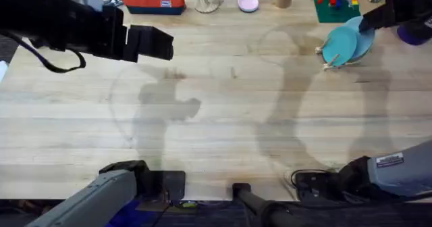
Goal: Pick up the plates from the table one by one and place each into a slot on the dish rack.
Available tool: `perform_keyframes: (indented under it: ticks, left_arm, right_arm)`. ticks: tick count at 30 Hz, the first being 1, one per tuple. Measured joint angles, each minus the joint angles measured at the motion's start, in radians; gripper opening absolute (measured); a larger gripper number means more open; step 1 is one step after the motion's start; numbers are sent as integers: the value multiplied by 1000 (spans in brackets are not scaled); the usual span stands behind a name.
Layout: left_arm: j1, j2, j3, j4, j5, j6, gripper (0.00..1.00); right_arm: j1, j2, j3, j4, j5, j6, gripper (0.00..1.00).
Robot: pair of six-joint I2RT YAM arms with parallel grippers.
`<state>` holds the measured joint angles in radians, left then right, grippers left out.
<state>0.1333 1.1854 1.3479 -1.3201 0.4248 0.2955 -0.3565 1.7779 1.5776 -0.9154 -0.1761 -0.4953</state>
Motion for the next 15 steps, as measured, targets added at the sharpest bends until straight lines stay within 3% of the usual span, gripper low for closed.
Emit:
perform_keyframes:
  ticks: [9, 15]
  left_arm:
    - [0, 0, 0, 0, 0, 0, 994]
    - [0, 0, 0, 0, 0, 0, 993]
  right_arm:
    - [0, 0, 0, 0, 0, 0, 37]
    - [1, 0, 0, 0, 0, -1, 144]
